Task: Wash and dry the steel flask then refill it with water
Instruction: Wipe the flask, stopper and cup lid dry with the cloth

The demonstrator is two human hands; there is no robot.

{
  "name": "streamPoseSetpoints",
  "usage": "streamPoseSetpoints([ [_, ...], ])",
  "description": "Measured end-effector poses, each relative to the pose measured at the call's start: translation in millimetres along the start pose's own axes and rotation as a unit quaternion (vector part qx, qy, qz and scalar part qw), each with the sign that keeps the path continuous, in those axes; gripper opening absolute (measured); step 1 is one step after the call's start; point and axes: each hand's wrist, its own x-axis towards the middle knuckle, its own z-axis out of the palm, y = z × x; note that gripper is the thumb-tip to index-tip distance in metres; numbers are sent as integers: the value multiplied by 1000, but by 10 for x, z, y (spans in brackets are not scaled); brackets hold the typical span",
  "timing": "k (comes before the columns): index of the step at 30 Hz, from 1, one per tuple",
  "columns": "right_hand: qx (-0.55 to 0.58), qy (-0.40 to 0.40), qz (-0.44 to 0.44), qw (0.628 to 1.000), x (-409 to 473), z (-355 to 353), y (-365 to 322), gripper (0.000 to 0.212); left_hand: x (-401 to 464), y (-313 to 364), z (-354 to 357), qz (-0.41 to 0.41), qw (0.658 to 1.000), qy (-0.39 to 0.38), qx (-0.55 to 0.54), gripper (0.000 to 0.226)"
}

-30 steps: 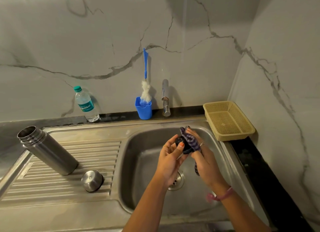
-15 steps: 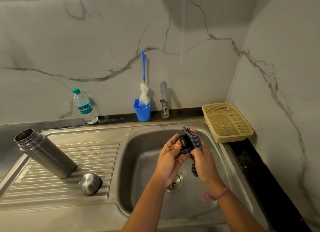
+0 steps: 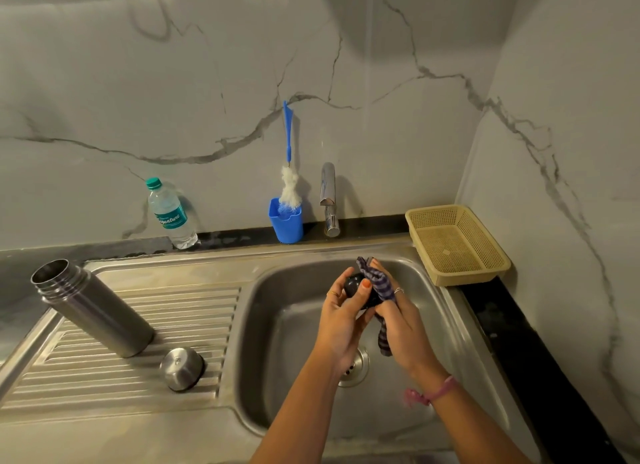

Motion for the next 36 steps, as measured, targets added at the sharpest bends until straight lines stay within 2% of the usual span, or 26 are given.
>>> streamPoseSetpoints([
  [3, 59, 44, 63, 995, 57, -64, -35, 20, -2, -15, -16, -9, 1000, 1, -11, 46],
  [7, 51, 70, 104, 991, 133, -105, -9, 19, -14, -61, -18, -11, 1000, 3, -9, 41],
  [11, 17, 17, 25, 999, -12, 27, -2, 44, 51, -13, -36, -12, 999, 27, -29, 34],
  [12, 10, 20, 23, 999, -30, 23, -3, 44, 46, -3, -41, -19, 999, 27, -25, 33],
  [15, 52, 55, 107, 991, 92, -86, 26, 20, 4, -16, -51, -31, 999, 2, -15, 34],
  [17, 51, 60, 125, 989, 149, -119, 19, 36, -29, -18, -28, -32, 999, -3, -14, 34],
  [18, 45, 61, 116, 990, 141, -106, 5, 39, -25, -15, -22, -33, 999, 4, -24, 33],
  [21, 53, 39, 59, 996, 44, 8, -9, 28, 22, 28, -28, -25, 998, 26, -42, 29],
  [23, 47, 24, 22, 998, 6, 40, 21, 50, 27, 49, -26, -20, 999, 27, -19, 27],
  [25, 46, 25, 1, 999, 8, 46, 30, 57, 17, 49, -10, -18, 999, 27, 13, 27],
  [27, 35, 19, 0, 999, 8, 63, -5, 52, 7, 39, 0, -7, 999, 28, 36, 37],
  [30, 43, 27, 15, 999, 34, 58, -85, 27, 1, 37, -19, 18, 999, 8, 39, 41],
  [35, 34, 23, 5, 999, 77, 10, -113, 32, -8, 59, -31, 12, 999, -39, 21, 45],
  [36, 28, 6, -10, 1000, 58, 33, -115, 41, 2, 83, -37, 15, 999, -41, 17, 47],
])
